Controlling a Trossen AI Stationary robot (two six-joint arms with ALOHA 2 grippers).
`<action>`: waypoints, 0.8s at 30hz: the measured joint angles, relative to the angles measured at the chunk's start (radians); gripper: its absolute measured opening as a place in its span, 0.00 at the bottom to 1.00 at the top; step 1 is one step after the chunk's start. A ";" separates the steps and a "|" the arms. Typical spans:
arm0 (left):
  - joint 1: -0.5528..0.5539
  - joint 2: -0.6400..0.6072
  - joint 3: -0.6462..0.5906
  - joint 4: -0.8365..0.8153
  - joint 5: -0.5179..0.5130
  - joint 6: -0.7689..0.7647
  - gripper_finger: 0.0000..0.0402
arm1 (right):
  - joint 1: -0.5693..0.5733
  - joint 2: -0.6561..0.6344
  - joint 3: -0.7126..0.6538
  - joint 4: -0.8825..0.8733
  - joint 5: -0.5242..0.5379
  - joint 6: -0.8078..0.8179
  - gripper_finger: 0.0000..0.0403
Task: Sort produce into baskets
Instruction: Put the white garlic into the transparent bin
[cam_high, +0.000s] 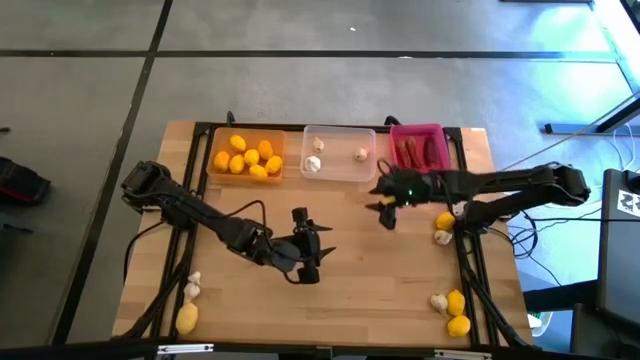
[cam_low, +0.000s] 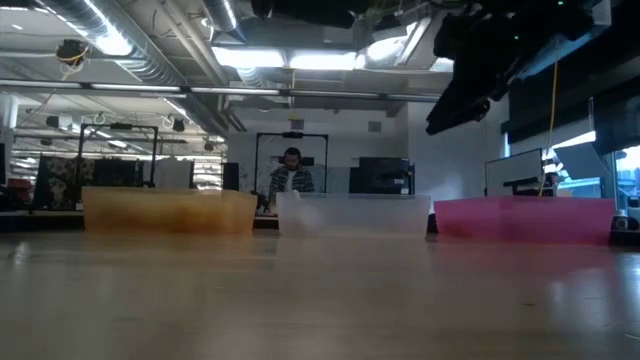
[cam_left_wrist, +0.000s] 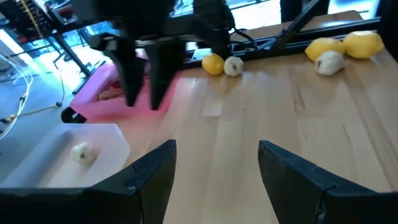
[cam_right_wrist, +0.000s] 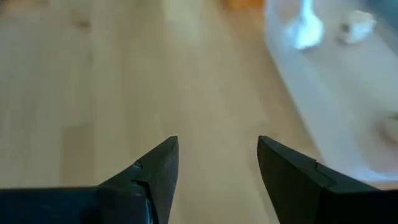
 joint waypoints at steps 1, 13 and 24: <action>0.000 0.000 0.000 0.004 0.001 -0.008 0.56 | 0.029 0.000 -0.015 0.031 0.013 0.016 0.52; -0.054 -0.047 0.061 -0.278 0.007 -0.182 0.56 | 0.282 0.011 -0.147 0.254 0.150 0.073 0.52; -0.167 -0.086 0.127 -1.005 0.123 -0.852 0.56 | 0.309 0.057 -0.185 0.394 0.192 0.073 0.52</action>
